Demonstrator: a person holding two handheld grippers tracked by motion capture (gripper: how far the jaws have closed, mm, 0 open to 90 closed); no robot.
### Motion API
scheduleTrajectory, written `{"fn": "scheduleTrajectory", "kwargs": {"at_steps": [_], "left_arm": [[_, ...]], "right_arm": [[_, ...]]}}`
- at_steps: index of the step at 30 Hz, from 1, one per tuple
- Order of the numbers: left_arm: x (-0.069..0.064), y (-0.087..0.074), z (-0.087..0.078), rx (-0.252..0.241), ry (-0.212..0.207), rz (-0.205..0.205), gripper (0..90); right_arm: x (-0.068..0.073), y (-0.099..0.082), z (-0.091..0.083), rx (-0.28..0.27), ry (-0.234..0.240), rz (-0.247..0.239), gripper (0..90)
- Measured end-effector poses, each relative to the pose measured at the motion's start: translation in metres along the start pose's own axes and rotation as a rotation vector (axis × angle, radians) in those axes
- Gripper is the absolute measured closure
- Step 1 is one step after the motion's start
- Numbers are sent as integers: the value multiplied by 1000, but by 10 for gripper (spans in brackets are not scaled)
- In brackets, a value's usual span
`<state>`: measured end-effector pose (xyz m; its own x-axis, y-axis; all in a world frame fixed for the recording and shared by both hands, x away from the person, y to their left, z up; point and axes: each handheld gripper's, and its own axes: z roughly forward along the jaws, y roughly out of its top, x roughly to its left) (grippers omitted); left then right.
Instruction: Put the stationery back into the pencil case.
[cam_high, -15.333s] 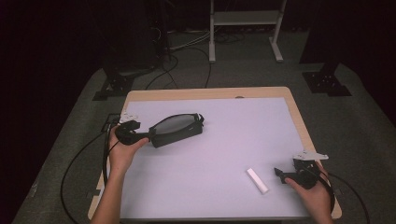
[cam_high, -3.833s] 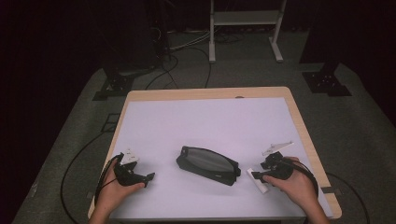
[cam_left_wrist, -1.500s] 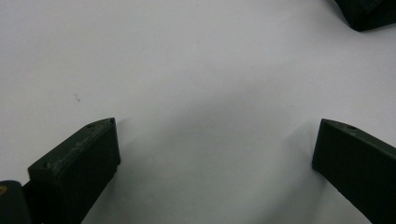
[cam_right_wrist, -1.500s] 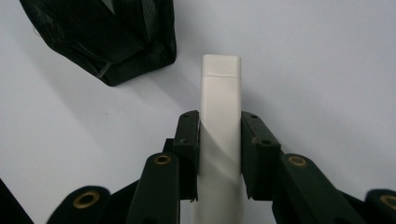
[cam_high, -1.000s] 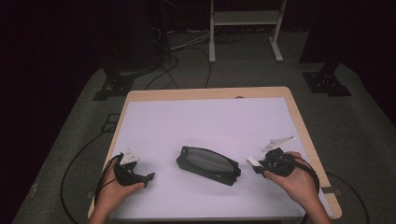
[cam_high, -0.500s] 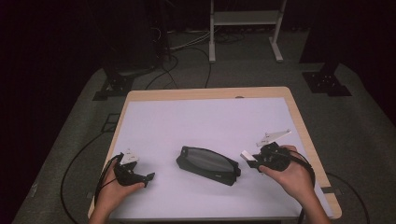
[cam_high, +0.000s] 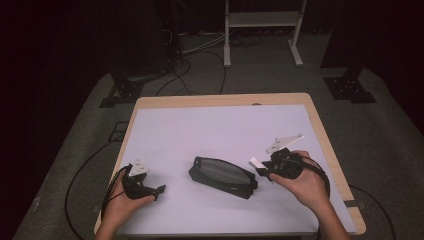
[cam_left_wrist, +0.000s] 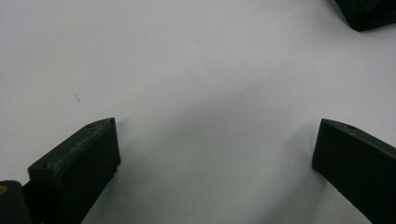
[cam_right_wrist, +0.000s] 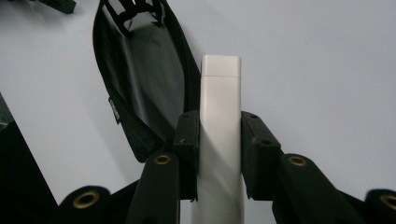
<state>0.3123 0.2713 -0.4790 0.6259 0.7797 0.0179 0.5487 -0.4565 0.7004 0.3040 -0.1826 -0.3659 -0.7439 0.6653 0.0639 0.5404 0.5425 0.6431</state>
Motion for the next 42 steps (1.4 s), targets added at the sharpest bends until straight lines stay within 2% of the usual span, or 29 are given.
{"fn": "scheduleTrajectory", "kwargs": {"at_steps": [22, 30, 42], "left_arm": [[0, 0, 0, 0, -1, 0, 0], [0, 0, 0, 0, -1, -1, 0], [0, 0, 0, 2, -2, -1, 0]], "right_arm": [[20, 31, 19, -2, 54, -95, 692], [27, 42, 31, 9, 79, -134, 692], [39, 55, 52, 31, 111, -165, 692]]}}
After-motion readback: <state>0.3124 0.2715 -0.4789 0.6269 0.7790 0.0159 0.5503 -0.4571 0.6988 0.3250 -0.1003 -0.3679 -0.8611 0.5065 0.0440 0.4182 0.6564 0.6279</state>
